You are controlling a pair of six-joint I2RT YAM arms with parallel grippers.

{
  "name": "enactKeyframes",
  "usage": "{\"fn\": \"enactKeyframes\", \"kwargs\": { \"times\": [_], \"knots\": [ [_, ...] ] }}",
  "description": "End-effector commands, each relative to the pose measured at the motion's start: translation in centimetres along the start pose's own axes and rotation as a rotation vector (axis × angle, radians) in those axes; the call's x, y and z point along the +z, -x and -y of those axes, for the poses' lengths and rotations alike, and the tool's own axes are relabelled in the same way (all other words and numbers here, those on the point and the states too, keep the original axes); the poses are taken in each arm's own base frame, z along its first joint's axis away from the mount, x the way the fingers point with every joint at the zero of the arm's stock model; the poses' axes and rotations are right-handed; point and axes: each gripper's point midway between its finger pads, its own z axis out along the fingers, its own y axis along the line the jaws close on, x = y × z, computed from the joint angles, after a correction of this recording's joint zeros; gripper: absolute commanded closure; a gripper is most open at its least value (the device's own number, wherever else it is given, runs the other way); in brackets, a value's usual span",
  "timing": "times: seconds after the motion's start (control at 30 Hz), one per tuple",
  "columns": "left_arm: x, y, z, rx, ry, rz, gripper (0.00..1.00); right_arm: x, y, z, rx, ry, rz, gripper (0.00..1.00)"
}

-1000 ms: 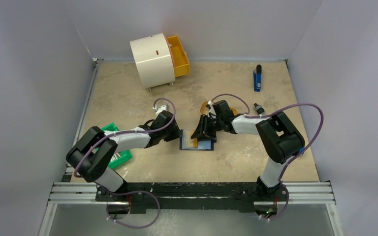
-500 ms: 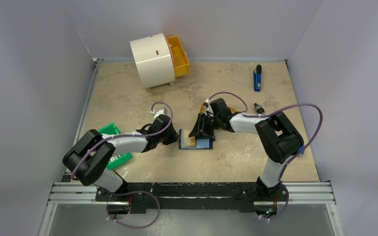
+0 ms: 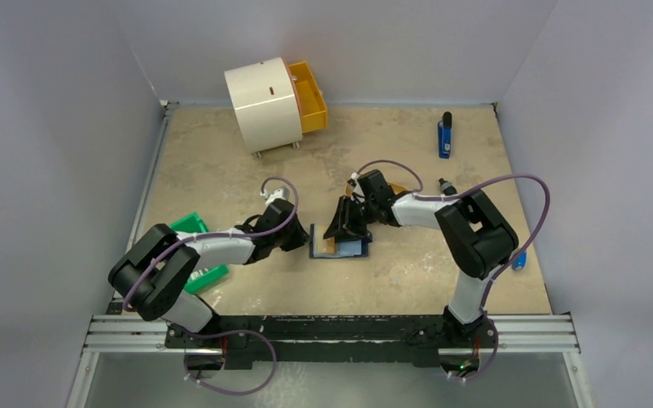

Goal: Put the credit cards into the card holder
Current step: Insert the credit card into the card holder.

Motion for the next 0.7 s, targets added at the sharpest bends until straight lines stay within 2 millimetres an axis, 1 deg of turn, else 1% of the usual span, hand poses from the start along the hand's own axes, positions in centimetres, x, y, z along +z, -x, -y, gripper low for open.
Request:
{"fn": "enactKeyframes", "kwargs": {
  "times": [0.0, 0.1, 0.2, 0.27, 0.3, 0.33, 0.4, 0.47, 0.53, 0.6, 0.63, 0.67],
  "knots": [
    [-0.6, 0.2, 0.5, 0.002, -0.011, 0.008, 1.0, -1.0, 0.1, -1.6, -0.043, -0.02, 0.014, 0.59],
    [-1.5, 1.3, 0.5, 0.024, 0.017, 0.047, 0.97, -2.5, 0.3, -1.7, -0.064, -0.075, 0.037, 0.56],
    [-2.5, 2.5, 0.9, 0.042, 0.018, 0.089, 0.86, -4.2, 0.6, -1.7, -0.097, -0.133, 0.07, 0.46],
    [-3.0, 3.1, 1.4, 0.049, 0.007, 0.109, 0.77, -5.2, 0.7, -1.7, -0.108, -0.163, 0.09, 0.41],
    [-3.3, 3.4, 1.7, 0.049, -0.003, 0.12, 0.74, -5.6, 0.8, -1.7, -0.116, -0.174, 0.101, 0.4],
    [-3.4, 3.3, 1.4, 0.053, 0.012, 0.113, 0.71, -6.2, 0.9, -1.8, -0.125, -0.187, 0.114, 0.4],
    [-3.9, 3.5, 1.5, 0.058, 0.018, 0.115, 0.67, -7.5, 1.4, -1.9, -0.145, -0.224, 0.16, 0.4],
    [-4.5, 4.0, 1.5, 0.064, 0.026, 0.134, 0.64, -9.7, 2.8, -2.3, -0.159, -0.261, 0.262, 0.4],
    [-5.4, 4.8, 1.5, 0.063, 0.03, 0.175, 0.6, -12.6, 4.7, -2.4, -0.149, -0.286, 0.398, 0.41],
    [-6.5, 5.8, 1.2, 0.056, 0.039, 0.23, 0.52, -15.2, 6.6, -1.9, -0.102, -0.281, 0.507, 0.42],
    [-7.0, 6.3, 1.1, 0.05, 0.039, 0.257, 0.5, -16.2, 7.4, -1.5, -0.069, -0.27, 0.548, 0.44],
    [-7.4, 6.7, 1.2, 0.045, 0.034, 0.279, 0.47, -17.2, 8.0, -1.7, -0.057, -0.237, 0.585, 0.45]
  ]
}}
